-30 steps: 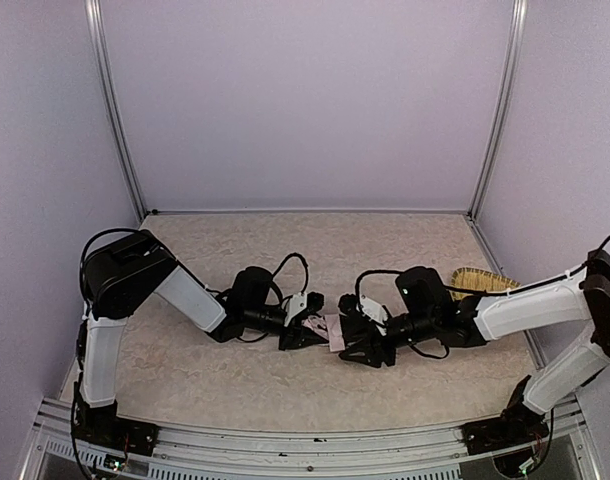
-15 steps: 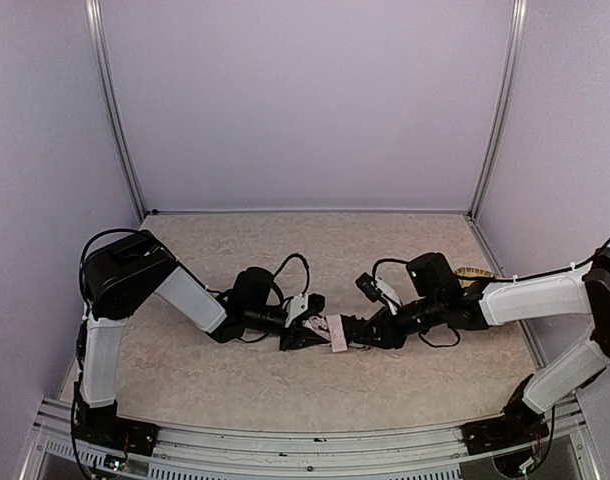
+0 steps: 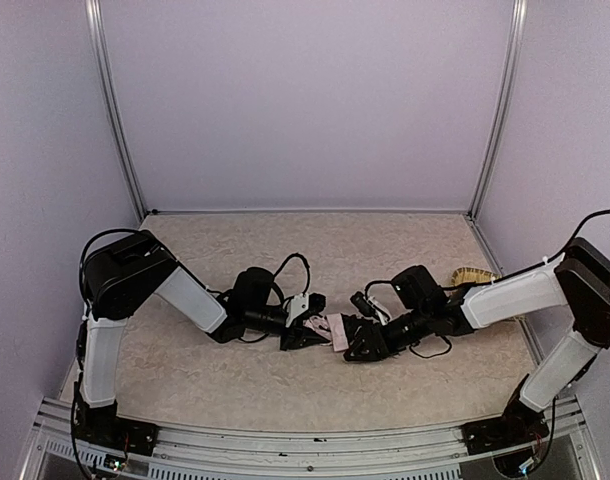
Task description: Put away the umbrella
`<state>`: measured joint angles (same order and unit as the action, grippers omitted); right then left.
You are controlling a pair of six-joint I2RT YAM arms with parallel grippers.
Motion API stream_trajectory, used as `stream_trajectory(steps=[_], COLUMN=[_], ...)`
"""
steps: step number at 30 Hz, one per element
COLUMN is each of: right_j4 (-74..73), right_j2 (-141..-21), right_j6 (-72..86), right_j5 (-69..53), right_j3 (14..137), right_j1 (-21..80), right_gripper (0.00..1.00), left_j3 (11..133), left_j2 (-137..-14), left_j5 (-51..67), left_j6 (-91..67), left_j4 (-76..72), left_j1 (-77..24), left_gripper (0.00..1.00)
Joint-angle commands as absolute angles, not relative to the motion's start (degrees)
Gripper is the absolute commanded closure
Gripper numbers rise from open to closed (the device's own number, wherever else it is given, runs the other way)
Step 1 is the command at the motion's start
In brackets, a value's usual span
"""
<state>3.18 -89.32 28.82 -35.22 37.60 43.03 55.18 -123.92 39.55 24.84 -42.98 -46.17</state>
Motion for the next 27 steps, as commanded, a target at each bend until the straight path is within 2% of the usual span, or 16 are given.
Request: stream_trajectory(steps=[1, 13, 14, 15, 17, 18, 27], right_j4=[5.84, 9.02, 9.17, 9.22, 8.58, 8.21, 4.78], right_j2=[-92.93, -96.01, -96.15, -96.38, -96.79, -96.8, -91.91], right_j6=[29.71, 31.29, 31.63, 31.83, 31.36, 30.39, 24.58], right_j5=[-34.34, -34.23, -33.7, -33.37, -32.78, -32.71, -35.84], right_j3=[41.57, 42.65, 42.82, 43.13, 44.05, 44.47, 48.35], right_j1=[43.42, 42.82, 42.8, 42.76, 42.74, 42.73, 42.71], right_gripper=[0.54, 0.57, 0.6, 0.7, 0.98, 1.0, 1.0], left_j3=[54.23, 54.4, 54.47, 54.54, 55.22, 55.99, 65.58], left_j2=[-125.34, -125.33, -125.33, -125.32, -125.56, -125.82, -129.24], left_j5=[36.74, 36.47, 36.47, 36.55, 36.63, 37.22, 40.66], left_j6=[24.82, 25.74, 25.83, 25.88, 24.77, 22.65, 10.11], left_j4=[-37.5, -36.33, -36.23, -36.09, -35.6, -35.1, -23.07], left_j1=[-46.5, -46.58, -46.58, -46.58, -46.39, -45.98, -41.0], left_gripper=[1.0, 1.0, 1.0, 1.0, 1.0, 1.0, 1.0])
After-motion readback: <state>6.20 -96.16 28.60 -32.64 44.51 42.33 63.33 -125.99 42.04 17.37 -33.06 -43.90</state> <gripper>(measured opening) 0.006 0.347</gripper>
